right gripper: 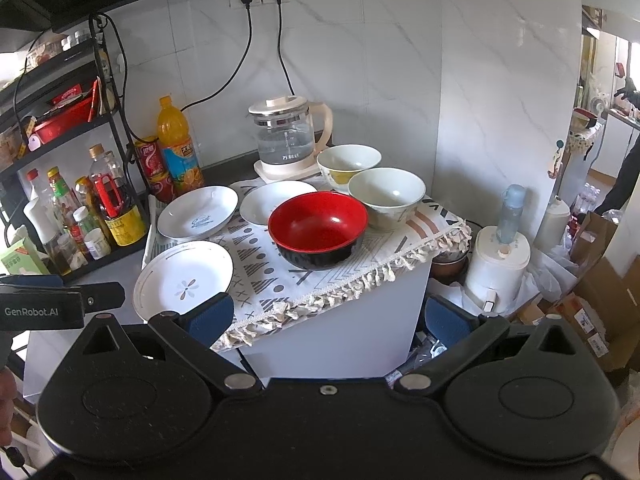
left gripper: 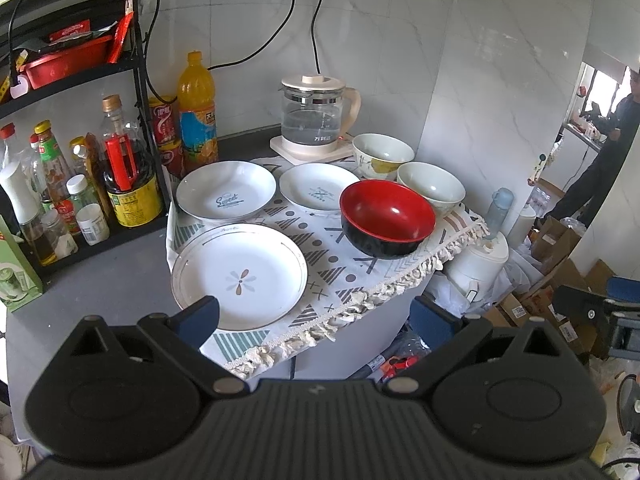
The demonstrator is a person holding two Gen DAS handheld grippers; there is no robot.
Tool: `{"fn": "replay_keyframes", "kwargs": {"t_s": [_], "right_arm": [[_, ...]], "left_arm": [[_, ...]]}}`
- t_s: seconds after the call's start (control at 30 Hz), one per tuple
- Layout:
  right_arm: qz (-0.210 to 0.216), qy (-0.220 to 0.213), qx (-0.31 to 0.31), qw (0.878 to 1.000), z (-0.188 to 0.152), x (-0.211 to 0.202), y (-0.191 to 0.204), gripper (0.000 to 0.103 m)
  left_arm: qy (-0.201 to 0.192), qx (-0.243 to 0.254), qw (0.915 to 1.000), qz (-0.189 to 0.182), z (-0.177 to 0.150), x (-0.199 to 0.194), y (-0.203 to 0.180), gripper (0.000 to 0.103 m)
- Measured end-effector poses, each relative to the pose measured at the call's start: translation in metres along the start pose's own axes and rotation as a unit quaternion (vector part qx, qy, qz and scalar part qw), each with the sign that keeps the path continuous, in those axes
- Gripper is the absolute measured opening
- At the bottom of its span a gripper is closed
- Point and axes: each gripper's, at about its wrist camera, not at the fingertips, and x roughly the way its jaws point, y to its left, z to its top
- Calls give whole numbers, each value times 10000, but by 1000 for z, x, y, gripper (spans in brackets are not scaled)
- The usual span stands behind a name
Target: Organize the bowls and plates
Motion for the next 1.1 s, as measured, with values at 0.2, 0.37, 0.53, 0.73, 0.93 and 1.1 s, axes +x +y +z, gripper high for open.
{"fn": "replay_keyframes", "kwargs": {"t_s": [0.2,0.37,0.53,0.73,0.93,1.1], "right_arm": [[6,18,39,10000,1,2,-2,103],[19,45,41,10000,2,3,-4,103],[-35,41,57,10000,6,10,-9,103],[-64,61,64,9999,17,26,-14,103],[-154,121,164,9997,33,53,-20,103],[-336,125,183,9992,48,78,-21,103]], "left_arm": [[-12,-52,10000,65,-1,2,-6,101],[31,-91,9999,33,1,6,-9,101],[110,-107,9999,61,7,15,-11,101],[121,-60,9999,48,21,33,-11,101],[194,-9,9998,-30,43,64,-11,101],[219,19,9997,-95,67,93,-11,101]]}}
